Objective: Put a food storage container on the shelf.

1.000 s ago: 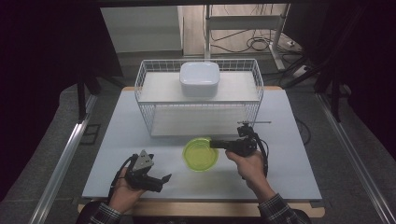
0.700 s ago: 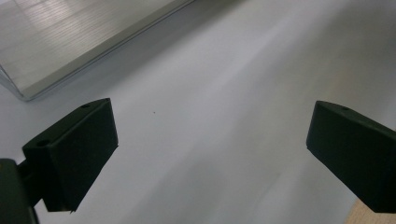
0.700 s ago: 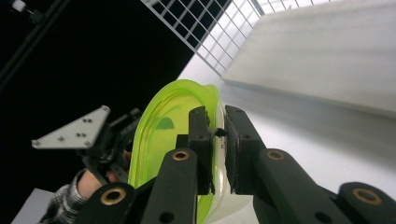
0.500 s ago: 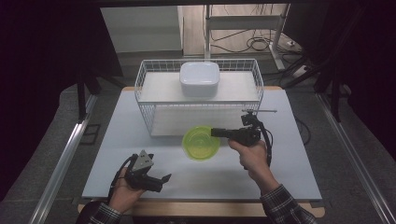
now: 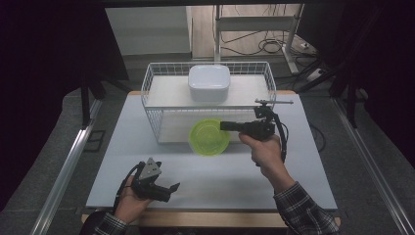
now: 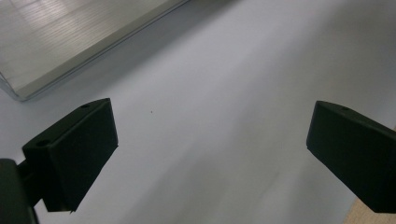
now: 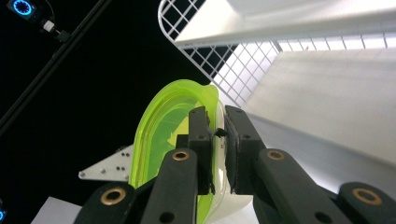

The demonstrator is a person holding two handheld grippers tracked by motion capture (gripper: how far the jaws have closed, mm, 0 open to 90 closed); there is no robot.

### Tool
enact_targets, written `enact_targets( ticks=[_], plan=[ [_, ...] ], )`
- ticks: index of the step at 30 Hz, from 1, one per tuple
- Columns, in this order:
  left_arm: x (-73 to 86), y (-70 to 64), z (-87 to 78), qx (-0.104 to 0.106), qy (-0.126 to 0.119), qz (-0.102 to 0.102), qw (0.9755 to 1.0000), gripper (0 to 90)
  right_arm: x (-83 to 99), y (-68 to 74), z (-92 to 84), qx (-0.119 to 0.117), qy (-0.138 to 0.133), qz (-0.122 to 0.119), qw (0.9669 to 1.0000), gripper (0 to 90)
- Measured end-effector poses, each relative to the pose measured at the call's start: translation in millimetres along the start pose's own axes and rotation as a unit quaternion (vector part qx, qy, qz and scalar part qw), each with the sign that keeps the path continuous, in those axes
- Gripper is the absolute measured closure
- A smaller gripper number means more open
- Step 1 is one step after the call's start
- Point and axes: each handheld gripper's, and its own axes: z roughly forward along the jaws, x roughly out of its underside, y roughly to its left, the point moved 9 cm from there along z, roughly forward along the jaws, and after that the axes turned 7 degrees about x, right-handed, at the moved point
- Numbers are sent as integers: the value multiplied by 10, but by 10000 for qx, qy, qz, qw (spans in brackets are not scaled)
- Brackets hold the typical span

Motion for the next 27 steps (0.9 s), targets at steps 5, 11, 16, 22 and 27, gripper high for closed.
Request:
enact_targets(
  ticks=[5,11,16,22,27],
  plan=[
    [2,3,-4,-2,12,8,10000,15,-156,72,-52,-26,-71,-5,10000,824],
    [2,4,-2,3,6,6,10000,15,-345,181,-110,-73,-171,-51,9998,824],
    [1,1,-3,13,-3,-6,10000,15,-522,280,-168,-171,-277,-40,9995,825],
    [2,6,-7,11,3,-3,10000,15,-686,331,-217,-169,-391,-17,9991,825],
    [5,3,-4,31,14,-10,10000,15,-864,365,-243,-171,-506,71,9985,824]
  ],
)
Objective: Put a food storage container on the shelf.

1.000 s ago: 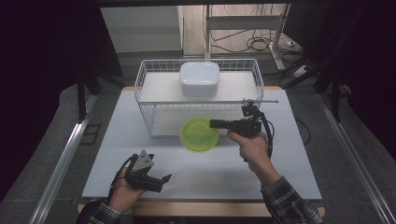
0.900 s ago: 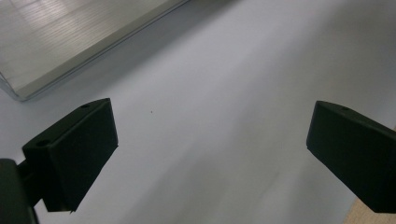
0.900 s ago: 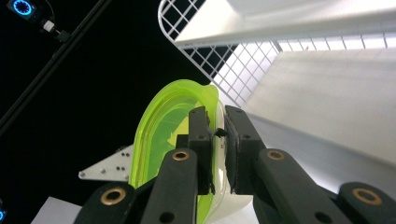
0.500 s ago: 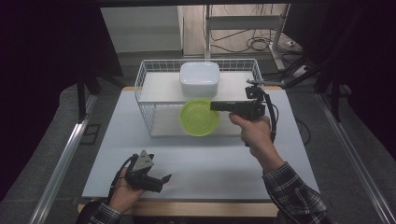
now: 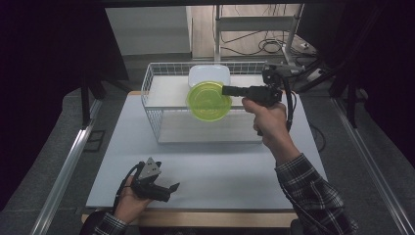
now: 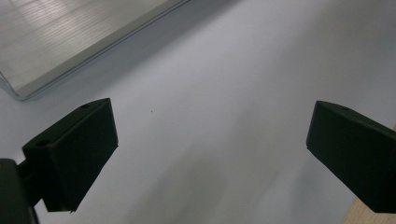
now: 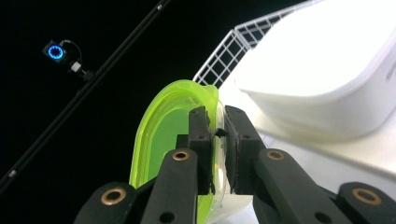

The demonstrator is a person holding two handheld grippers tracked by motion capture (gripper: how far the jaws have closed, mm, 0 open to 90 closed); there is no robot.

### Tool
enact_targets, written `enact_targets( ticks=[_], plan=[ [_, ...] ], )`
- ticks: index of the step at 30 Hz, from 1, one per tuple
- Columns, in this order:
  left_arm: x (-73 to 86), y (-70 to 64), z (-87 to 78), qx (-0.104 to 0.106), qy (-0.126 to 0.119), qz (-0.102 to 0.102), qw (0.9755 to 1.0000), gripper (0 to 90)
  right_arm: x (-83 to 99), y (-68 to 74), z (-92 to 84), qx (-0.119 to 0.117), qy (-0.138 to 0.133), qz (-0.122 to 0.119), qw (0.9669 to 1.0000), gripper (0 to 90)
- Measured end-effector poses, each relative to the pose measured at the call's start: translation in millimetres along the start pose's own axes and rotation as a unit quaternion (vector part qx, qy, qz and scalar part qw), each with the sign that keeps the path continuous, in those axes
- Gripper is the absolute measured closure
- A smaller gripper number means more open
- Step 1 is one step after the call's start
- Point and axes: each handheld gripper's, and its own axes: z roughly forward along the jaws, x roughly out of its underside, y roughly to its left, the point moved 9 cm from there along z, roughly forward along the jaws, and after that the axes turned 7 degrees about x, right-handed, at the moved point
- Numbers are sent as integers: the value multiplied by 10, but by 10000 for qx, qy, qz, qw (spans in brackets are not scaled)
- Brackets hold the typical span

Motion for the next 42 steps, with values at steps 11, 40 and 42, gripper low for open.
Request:
enact_targets(
  ticks=[11,40,42],
  plan=[
    [-1,-4,-2,22,-17,-30,10000,15,-429,-22,77,375,-325,67,9987,825],
    [4,-16,-1,61,3,7,10000,15,-870,-376,429,1275,-1066,754,9832,801],
    [3,-20,0,69,9,18,10000,15,-864,-396,445,1342,-1088,794,9818,749]
  ],
)
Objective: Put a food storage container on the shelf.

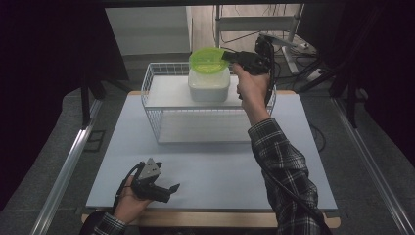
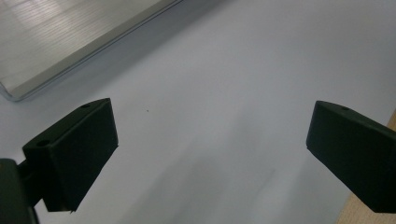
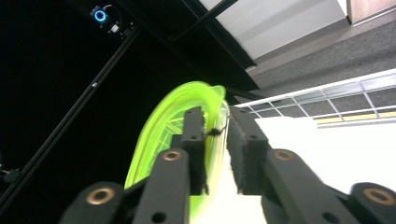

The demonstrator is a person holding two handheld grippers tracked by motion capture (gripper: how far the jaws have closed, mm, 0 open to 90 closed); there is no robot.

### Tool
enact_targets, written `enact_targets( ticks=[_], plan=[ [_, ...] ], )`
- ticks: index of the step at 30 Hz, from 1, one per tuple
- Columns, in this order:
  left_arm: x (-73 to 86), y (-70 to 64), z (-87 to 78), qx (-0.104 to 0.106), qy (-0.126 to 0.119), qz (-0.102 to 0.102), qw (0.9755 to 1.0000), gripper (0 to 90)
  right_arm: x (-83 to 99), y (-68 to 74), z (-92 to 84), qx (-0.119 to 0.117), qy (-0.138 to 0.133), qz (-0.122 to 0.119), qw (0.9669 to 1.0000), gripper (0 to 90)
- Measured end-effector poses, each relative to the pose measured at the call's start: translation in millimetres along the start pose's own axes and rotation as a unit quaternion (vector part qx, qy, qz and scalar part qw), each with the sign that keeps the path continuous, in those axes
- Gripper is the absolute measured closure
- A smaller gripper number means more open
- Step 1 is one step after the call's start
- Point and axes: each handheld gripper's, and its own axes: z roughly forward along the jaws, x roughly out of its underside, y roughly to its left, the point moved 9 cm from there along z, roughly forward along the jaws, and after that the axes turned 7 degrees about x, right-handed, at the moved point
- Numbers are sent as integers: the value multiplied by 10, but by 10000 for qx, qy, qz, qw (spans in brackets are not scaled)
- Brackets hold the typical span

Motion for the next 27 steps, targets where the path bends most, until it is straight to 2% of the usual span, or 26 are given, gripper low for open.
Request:
enact_targets(
  ticks=[11,23,27],
  plan=[
    [10,-11,15,20,48,32,10000,16,24,-26,41,75,4,-127,9999,683],
    [19,-17,25,27,94,61,9999,16,52,-27,83,27,9,-3,10000,653],
    [20,-19,24,31,101,63,9999,16,63,-22,100,0,46,-4,10000,613]
  ],
)
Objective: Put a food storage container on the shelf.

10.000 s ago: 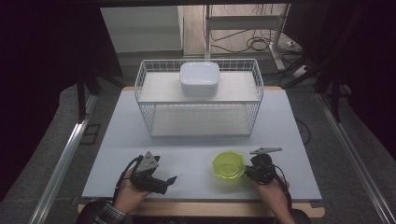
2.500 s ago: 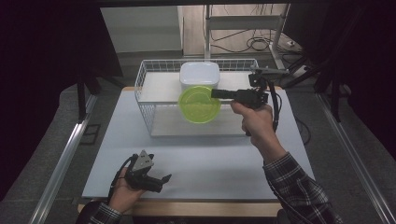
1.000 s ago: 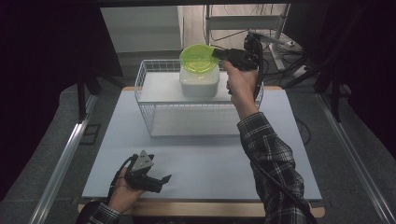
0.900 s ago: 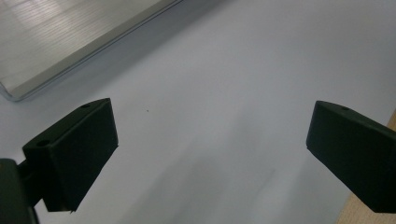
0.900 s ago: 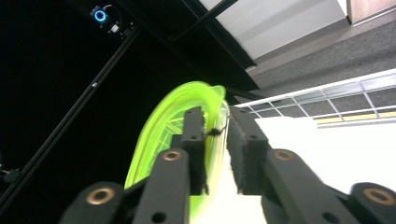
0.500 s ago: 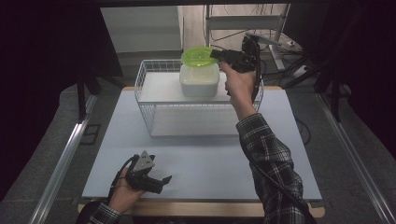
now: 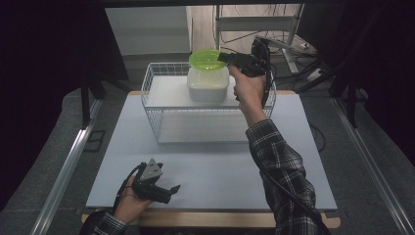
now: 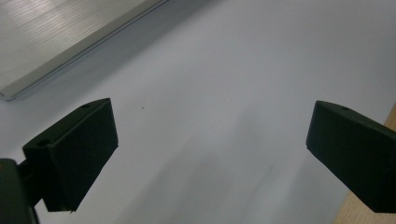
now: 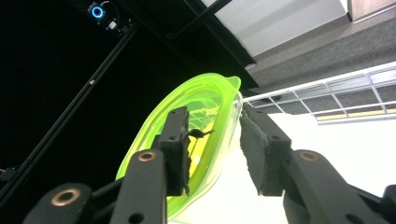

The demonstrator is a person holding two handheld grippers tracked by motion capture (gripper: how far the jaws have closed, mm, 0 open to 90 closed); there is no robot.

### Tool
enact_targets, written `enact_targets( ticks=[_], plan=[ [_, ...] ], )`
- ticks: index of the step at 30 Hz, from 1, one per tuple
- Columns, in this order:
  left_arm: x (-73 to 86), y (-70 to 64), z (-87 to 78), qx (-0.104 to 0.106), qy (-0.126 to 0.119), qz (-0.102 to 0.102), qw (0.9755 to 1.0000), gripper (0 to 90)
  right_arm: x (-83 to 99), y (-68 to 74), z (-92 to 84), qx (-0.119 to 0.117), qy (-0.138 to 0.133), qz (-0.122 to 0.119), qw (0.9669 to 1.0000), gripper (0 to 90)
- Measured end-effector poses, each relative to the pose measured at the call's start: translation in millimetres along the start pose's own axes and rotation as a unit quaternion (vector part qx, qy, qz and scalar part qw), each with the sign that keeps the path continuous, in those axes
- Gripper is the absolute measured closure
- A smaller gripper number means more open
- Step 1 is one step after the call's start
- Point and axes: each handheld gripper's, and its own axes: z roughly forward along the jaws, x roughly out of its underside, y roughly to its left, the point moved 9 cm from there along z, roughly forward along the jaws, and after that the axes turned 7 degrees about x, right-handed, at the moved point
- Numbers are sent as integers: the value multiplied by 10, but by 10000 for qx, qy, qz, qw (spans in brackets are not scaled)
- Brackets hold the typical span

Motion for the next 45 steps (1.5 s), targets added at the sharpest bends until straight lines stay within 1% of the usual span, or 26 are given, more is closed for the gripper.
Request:
enact_targets(
  ticks=[3,5,6,7,9,11,13,15,17,20,23,26,30,32,37,41,43,45],
  plan=[
    [-1,2,-2,-4,-4,3,10000,16,-3,-12,1,-8,-5,-3,10000,563],
    [0,3,-2,-2,-4,1,10000,16,-8,-12,-9,16,-2,-61,10000,517],
    [0,3,-2,-2,-4,1,10000,16,-8,-12,-9,16,-2,-61,10000,517],
    [0,3,0,-1,-2,0,10000,16,-16,-3,-24,5,-2,-205,9998,440],
    [3,1,0,0,15,11,10000,16,-7,5,-34,-20,57,-358,9993,371],
    [1,-3,3,7,4,1,10000,16,1,14,-62,-83,78,-476,9988,319],
    [1,-4,2,7,5,0,10000,16,19,14,-94,-132,108,-645,9978,261],
    [1,0,3,2,-2,5,10000,16,59,10,-128,-200,167,-816,9963,222],
    [4,0,6,4,14,2,10000,16,98,3,-173,-277,167,-944,9950,192],
    [3,-8,10,9,21,14,10000,16,164,-14,-246,-362,144,-1079,9934,168],
    [3,-8,12,11,22,15,10000,16,247,-27,-322,-400,164,-1238,9914,151],
    [6,-5,10,2,31,8,10000,16,329,-28,-403,-402,135,-1444,9886,138],
    [2,-4,10,-5,13,0,10000,15,457,-43,-506,-364,124,-1755,9837,126],
    [3,-3,12,-5,10,-5,10000,16,532,-53,-550,-389,140,-1840,9821,118],
    [-6,-4,10,16,-46,-34,10000,15,734,-138,-649,-332,211,-2133,9762,96],
    [-11,-4,11,62,-86,-66,9999,14,889,-217,-731,-290,268,-2248,9736,92],
    [-18,-6,10,87,-126,-99,9998,13,961,-255,-765,-275,255,-2320,9720,84],
    [-26,-4,9,94,-166,-135,9997,12,1036,-301,-787,-212,232,-2458,9688,80]
  ],
)
